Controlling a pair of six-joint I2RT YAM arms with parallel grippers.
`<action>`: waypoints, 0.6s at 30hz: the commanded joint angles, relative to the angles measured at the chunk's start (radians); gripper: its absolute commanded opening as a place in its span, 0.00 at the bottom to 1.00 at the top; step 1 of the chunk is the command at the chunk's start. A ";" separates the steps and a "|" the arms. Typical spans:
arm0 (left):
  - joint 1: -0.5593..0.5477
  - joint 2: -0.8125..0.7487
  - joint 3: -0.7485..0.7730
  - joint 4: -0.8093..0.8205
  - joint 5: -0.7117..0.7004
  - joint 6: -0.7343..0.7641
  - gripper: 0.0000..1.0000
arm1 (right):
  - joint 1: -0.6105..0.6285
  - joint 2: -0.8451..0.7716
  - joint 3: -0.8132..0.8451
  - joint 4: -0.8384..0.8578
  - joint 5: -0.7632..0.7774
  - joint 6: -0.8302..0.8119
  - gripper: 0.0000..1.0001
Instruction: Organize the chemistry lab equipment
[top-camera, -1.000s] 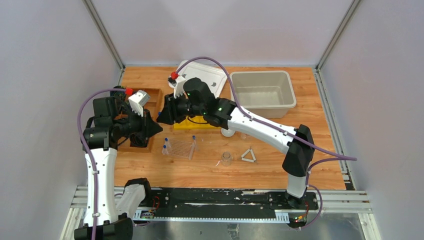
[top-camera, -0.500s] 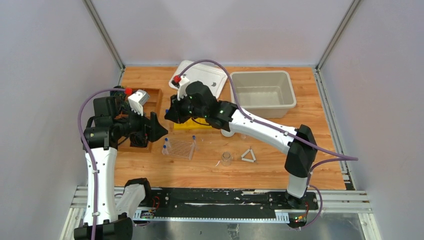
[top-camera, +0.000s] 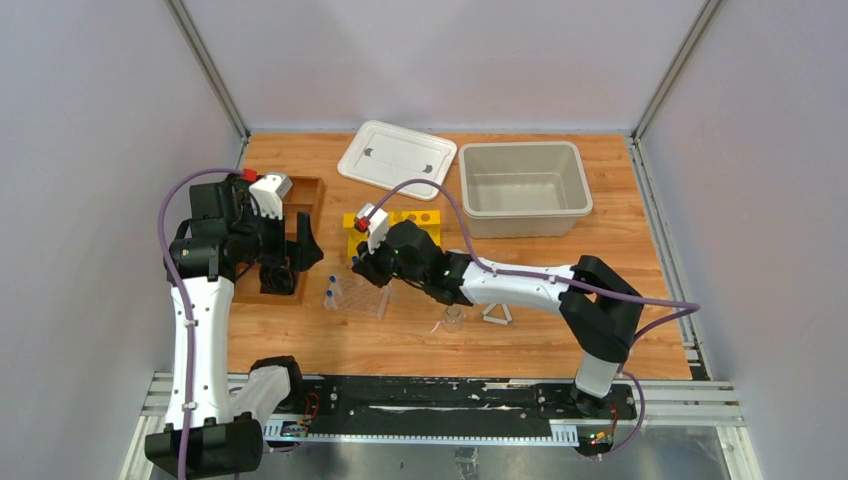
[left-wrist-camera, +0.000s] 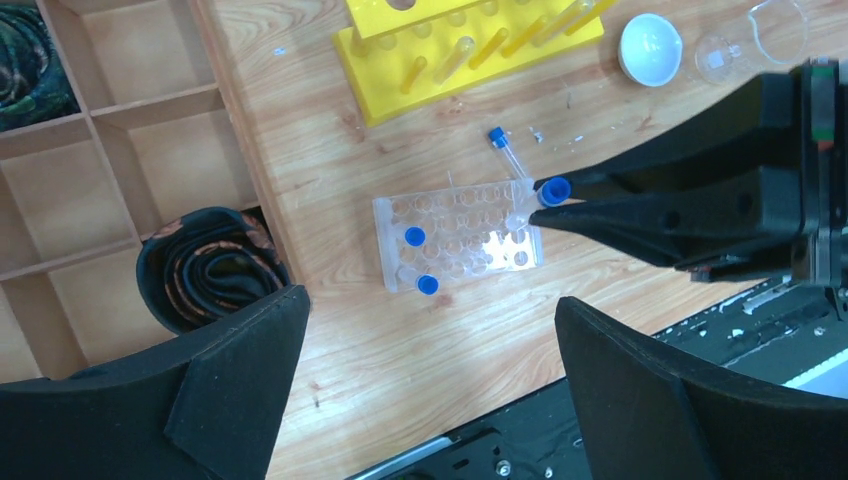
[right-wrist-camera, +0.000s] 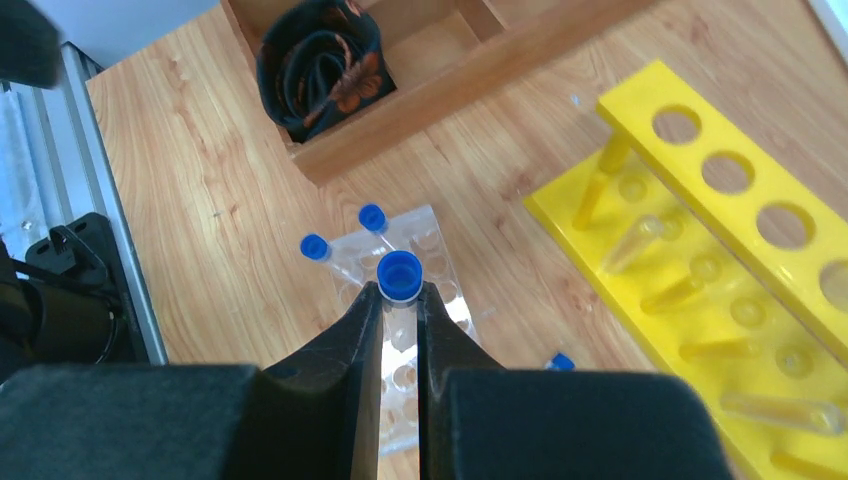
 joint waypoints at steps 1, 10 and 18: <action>0.001 -0.014 0.024 -0.003 -0.029 -0.012 1.00 | 0.039 0.044 -0.024 0.232 0.056 -0.099 0.00; 0.001 -0.016 0.029 -0.003 -0.044 -0.006 1.00 | 0.065 0.134 -0.036 0.299 0.073 -0.128 0.00; 0.002 -0.009 0.033 -0.003 -0.037 -0.005 1.00 | 0.083 0.173 -0.071 0.349 0.136 -0.140 0.00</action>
